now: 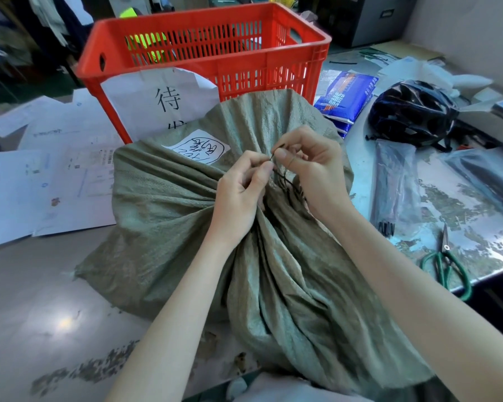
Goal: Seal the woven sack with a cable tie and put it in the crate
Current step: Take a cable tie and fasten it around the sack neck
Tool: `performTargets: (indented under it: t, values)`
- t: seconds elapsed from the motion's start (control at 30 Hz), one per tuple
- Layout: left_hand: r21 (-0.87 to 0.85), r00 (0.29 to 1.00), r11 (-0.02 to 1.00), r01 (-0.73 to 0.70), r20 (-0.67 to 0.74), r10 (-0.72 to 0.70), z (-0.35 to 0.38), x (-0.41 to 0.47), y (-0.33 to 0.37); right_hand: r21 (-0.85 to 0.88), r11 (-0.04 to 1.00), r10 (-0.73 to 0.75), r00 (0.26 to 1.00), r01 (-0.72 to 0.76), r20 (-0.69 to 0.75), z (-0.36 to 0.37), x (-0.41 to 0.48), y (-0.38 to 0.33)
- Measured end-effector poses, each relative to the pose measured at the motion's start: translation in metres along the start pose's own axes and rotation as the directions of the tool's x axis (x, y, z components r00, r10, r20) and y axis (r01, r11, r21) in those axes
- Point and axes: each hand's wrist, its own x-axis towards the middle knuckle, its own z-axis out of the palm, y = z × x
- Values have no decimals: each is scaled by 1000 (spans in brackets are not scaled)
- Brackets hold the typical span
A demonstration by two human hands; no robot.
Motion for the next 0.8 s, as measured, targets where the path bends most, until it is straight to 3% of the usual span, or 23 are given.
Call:
performTargets:
  t: [0.13, 0.33, 0.5, 0.6, 0.8]
  values:
    - [105, 1000, 994, -27, -6, 28, 0, -1, -1, 205, 974, 126, 982, -96, -137, -5, 1, -7]
    - [278, 995, 955, -104, 27, 100, -3, -15, -3, 481, 863, 257, 954, -154, -155, -17, 3, -19]
    - [344, 989, 928, -146, 33, 143, -7, -20, -1, 477, 860, 243, 968, -182, -68, -16, 3, -32]
    - [371, 986, 914, -165, 46, 159, -11, -24, -1, 495, 855, 238, 965, -156, -107, -20, 6, -45]
    - [455, 978, 865, -211, 93, 189, -15, -26, -1, 684, 720, 325, 927, -116, -185, -35, 21, -61]
